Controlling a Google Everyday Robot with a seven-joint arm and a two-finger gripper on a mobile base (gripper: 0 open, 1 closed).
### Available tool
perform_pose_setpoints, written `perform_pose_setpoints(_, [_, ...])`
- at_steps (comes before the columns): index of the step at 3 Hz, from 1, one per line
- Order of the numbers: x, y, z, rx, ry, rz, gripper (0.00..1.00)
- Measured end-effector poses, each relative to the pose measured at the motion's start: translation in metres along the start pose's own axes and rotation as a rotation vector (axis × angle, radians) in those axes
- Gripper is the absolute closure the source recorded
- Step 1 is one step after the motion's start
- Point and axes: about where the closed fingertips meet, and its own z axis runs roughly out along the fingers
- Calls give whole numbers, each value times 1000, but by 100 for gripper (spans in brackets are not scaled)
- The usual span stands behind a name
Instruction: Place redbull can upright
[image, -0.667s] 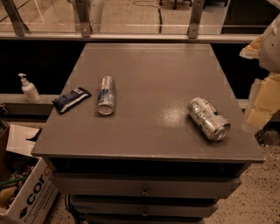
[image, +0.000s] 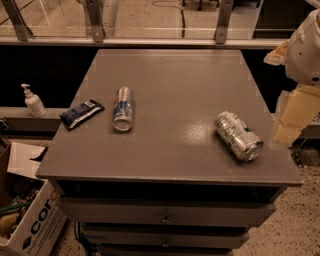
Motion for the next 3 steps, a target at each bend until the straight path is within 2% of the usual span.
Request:
perform_pose_setpoints(2, [-50,-2,31,17,0,-128,0])
perform_pose_setpoints(3, [-73,1,54,0,8,-153,0])
